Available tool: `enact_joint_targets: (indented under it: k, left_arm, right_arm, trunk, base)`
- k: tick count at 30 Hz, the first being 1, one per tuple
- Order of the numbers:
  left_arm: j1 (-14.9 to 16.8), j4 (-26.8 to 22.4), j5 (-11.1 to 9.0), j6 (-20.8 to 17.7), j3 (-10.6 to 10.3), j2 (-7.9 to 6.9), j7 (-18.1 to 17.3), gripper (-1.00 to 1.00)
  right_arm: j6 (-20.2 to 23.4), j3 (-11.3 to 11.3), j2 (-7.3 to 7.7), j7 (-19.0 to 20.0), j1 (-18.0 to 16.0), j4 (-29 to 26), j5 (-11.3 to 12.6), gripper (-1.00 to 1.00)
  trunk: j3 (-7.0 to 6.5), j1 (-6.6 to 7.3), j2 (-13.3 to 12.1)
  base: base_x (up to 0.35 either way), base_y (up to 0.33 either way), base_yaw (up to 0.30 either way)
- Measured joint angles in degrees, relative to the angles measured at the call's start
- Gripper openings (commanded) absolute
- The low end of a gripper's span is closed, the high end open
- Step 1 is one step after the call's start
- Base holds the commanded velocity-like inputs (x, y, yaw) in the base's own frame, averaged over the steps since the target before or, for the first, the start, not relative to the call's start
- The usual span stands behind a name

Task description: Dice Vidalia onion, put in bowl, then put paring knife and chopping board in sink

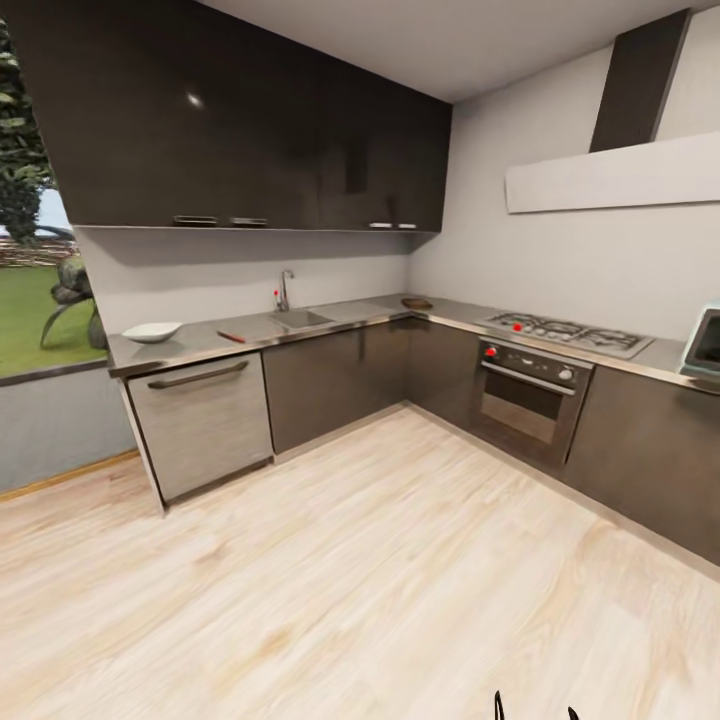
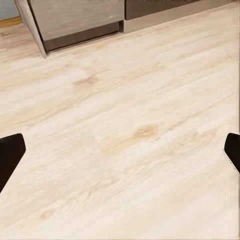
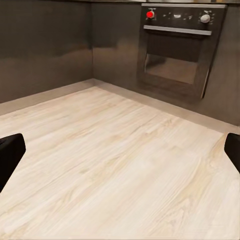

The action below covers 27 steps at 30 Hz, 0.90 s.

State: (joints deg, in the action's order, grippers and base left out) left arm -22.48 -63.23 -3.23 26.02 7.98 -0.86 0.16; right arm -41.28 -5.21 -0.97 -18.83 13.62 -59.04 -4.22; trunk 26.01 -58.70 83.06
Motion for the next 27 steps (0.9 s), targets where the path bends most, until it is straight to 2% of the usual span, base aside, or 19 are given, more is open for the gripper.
enact_joint_targets:
  k: [7, 27]
  left_arm:
    - [0.00, 0.00, 0.03, -0.01, 0.00, 0.00, 0.00, 1.00]
    - [-0.01, 0.00, -0.01, 0.00, 0.01, 0.00, 0.00, 1.00]
  right_arm:
    - [0.00, -0.01, 0.00, 0.00, -0.01, 0.00, 0.00, 1.00]
    - [0.00, -0.01, 0.00, 0.00, -0.01, 0.01, 0.00, 1.00]
  trunk:
    - [0.00, 0.00, 0.00]
    - [0.00, 0.00, 0.00]
  base:
    - [0.276, -0.225, 0.067]
    - [0.276, -0.225, 0.145]
